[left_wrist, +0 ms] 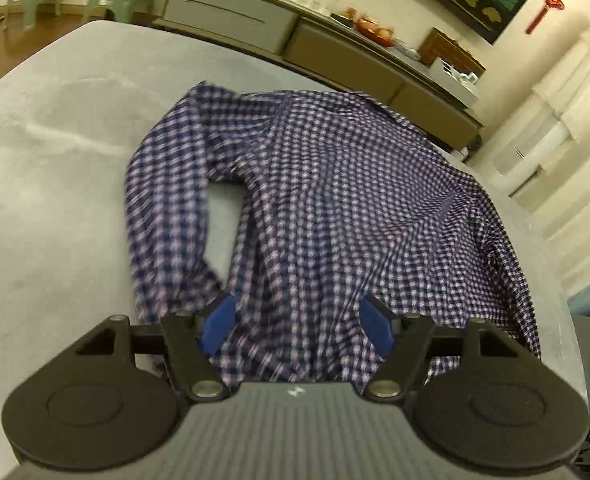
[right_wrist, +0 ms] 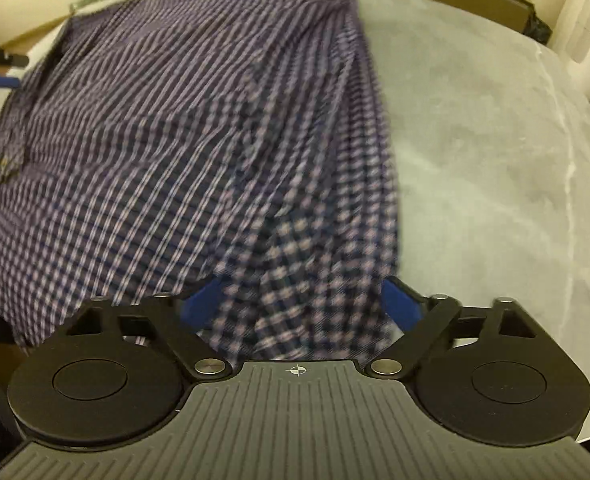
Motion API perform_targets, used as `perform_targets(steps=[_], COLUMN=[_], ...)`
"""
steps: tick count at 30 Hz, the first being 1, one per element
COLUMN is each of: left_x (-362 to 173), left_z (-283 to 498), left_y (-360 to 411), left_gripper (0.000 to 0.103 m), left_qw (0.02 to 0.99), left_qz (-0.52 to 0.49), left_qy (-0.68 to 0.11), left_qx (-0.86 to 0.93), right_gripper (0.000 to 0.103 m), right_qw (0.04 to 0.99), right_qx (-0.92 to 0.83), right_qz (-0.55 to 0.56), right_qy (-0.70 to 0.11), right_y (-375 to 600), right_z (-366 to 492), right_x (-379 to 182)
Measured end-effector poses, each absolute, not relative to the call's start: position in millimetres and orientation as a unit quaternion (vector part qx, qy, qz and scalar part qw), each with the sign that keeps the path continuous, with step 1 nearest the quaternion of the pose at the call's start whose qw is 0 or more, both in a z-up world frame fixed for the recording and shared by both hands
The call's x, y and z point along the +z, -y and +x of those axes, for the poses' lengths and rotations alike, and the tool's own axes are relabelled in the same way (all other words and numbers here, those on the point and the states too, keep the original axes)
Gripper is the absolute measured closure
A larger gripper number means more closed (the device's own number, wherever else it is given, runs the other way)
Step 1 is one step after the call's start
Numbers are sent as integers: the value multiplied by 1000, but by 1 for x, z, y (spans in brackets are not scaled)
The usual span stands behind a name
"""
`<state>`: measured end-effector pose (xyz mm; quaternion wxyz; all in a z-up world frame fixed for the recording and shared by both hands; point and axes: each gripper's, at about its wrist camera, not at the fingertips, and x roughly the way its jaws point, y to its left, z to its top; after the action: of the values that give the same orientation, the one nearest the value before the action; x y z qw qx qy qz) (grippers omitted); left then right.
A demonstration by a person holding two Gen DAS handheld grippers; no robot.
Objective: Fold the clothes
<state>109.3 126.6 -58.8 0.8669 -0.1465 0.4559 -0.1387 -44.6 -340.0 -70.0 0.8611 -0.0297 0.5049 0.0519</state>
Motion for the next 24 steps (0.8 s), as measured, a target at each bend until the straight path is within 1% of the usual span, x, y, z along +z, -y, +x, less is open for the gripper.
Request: perform_targets(steps=[2, 3, 4, 5, 6, 10, 12, 14, 16, 17, 18, 19, 20, 21, 22, 23, 24], left_x=[-62, -63, -63, -63, -64, -72, -78, -84, -90, -93, -95, -97, -97, -95, -93, -86, -72], left_z=[106, 104, 104, 103, 101, 102, 105, 108, 113, 116, 120, 123, 127, 131, 135, 138, 143], left_y=[-136, -141, -147, -154, -157, -162, -158, -154, -150, -147, -142, -138, -133, -136, -139, -152, -165], left_gripper=[33, 33, 33, 33, 33, 32, 30, 28, 23, 23, 25, 46, 70, 99, 99, 99, 100], left_qw=[870, 870, 871, 872, 875, 875, 871, 871, 869, 871, 872, 874, 878, 878, 877, 886, 905], left_qz=[-155, -162, -166, -168, -165, -138, -125, -111, -105, -95, -85, -75, -43, -43, -46, -58, -34], left_qy=[-453, -452, -450, -448, -446, -458, -469, -474, -478, -478, -478, -477, -475, -475, -476, -460, -423], left_qx=[-121, -116, -108, -99, -92, -74, -73, -64, -67, -63, -59, -55, -45, -42, -39, -18, 33], right_gripper=[55, 70, 83, 89, 103, 103, 102, 92, 65, 61, 49, 33, 28, 26, 26, 26, 24], right_qw=[865, 865, 864, 863, 862, 848, 824, 800, 834, 853, 872, 891, 903, 910, 916, 920, 923], right_qx=[54, 52, 51, 43, 20, -115, -206, -290, -300, -289, -277, -265, -259, -247, -227, -208, -192], right_qz=[-45, -63, -81, -102, -126, -206, -261, -286, -195, -142, -96, -68, -57, -54, -54, -58, -68], right_qy=[-496, -496, -495, -493, -490, -475, -460, -440, -420, -410, -392, -362, -339, -330, -328, -327, -328], right_y=[340, 342, 344, 347, 352, 399, 423, 445, 452, 454, 452, 446, 438, 429, 419, 409, 402], right_z=[-47, -45, -42, -39, -32, 8, 27, 40, 35, 30, 25, 20, 15, 15, 15, 14, 12], right_x=[-70, -68, -67, -64, -62, -60, -72, -85, -76, -69, -61, -51, -45, -42, -41, -42, -44])
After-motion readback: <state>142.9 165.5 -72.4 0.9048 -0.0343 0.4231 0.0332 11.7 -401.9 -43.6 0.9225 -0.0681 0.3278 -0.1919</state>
